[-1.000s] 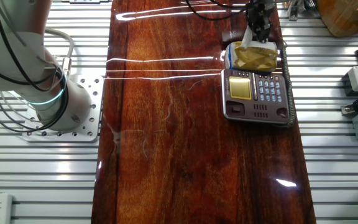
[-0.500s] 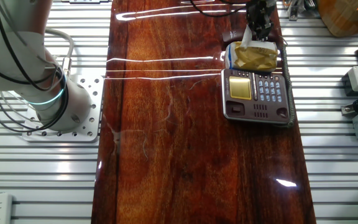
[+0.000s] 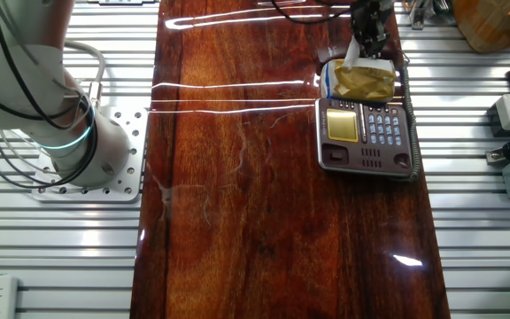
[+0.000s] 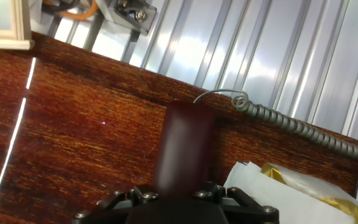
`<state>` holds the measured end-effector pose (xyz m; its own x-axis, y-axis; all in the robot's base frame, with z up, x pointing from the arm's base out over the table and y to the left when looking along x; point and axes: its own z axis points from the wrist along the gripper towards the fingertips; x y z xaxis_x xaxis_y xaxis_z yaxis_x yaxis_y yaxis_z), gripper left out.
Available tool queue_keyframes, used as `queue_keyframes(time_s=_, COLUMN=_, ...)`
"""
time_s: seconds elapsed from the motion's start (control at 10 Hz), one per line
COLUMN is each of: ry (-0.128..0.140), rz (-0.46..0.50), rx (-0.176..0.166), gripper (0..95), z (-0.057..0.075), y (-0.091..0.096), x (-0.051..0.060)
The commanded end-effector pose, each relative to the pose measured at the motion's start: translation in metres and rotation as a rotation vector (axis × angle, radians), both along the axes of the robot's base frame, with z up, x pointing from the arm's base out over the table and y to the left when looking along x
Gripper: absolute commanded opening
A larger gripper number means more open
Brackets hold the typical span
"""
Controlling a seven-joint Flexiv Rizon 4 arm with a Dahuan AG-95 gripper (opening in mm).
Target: Place the handset of the telephone on the corresponding phone cradle
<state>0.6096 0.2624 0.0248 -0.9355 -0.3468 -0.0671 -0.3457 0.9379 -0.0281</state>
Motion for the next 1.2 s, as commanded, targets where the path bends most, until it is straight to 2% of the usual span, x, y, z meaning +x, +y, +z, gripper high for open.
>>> queue_keyframes(time_s=0.1, ry=-0.004, rz=0.0, rx=0.003, gripper=0.0, z=-0.001, y=0.0, x=0.001)
queue_keyframes(time_s=0.2, ry=0.009, rz=-0.012, rx=0.003, gripper=0.0, z=-0.001, y=0.0, x=0.001)
queue_keyframes(time_s=0.3, ry=0.021, rz=-0.033, rx=0.028, gripper=0.0, z=0.004, y=-0.001, x=0.002)
queue_keyframes(time_s=0.7, ry=0.045, rz=-0.091, rx=0.034, gripper=0.0, z=0.012, y=-0.003, x=0.003)
queue_keyframes(time_s=0.8, ry=0.067, rz=-0.112, rx=0.035, gripper=0.0, z=0.022, y=-0.004, x=0.004)
queue_keyframes(time_s=1.2, ry=0.102, rz=-0.125, rx=0.034, gripper=0.0, z=0.051, y=-0.007, x=0.004)
